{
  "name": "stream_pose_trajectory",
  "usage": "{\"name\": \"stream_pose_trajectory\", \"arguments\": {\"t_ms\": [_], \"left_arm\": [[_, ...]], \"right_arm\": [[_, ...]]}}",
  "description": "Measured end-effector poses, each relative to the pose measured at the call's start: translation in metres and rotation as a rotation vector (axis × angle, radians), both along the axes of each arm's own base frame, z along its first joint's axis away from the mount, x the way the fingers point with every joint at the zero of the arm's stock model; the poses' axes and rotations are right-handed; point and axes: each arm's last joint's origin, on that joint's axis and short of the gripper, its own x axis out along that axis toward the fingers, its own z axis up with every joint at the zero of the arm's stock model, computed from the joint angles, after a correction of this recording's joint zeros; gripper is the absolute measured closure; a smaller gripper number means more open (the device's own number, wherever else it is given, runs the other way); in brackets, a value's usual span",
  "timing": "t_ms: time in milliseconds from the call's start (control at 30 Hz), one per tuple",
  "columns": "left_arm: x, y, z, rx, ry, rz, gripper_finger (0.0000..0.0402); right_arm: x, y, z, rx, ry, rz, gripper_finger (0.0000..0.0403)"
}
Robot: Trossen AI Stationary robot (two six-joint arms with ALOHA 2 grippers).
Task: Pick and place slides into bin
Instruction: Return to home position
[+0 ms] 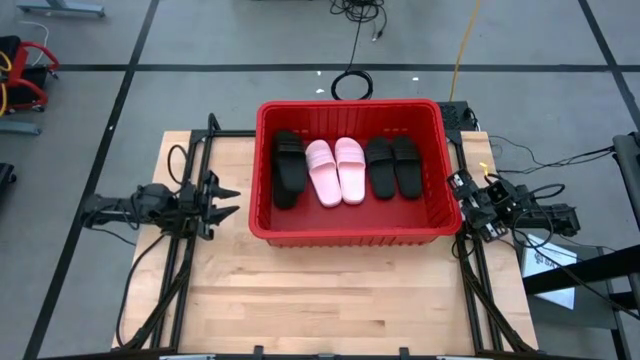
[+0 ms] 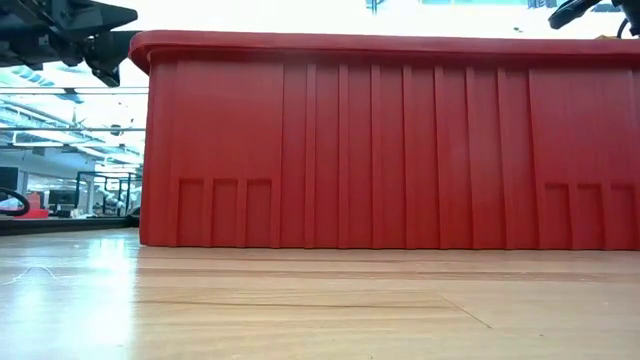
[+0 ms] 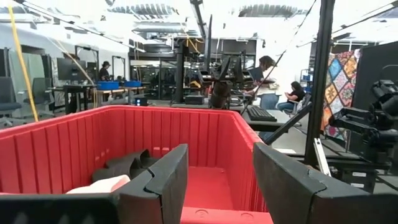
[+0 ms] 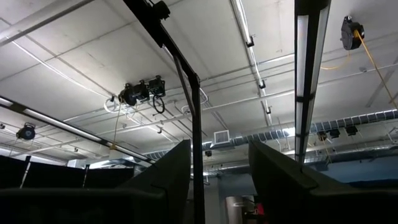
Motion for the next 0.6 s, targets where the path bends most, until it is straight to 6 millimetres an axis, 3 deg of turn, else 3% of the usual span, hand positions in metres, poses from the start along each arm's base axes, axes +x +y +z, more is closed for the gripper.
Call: {"name": "stream_pose_trajectory", "arguments": {"t_ms": [300, 600], "left_arm": [[0.008, 0.007, -0.025, -0.034, -0.046, 0.051, 0.0215], [0.009, 0.006, -0.025, -0.019, -0.042, -0.011, 0.0215]], "right_arm": [[0.0, 0.0, 0.0, 0.001, 0.002, 0.002, 0.0252], [0.001, 0.0, -0.001, 0.0, 0.013, 0.002, 0.0252]]}}
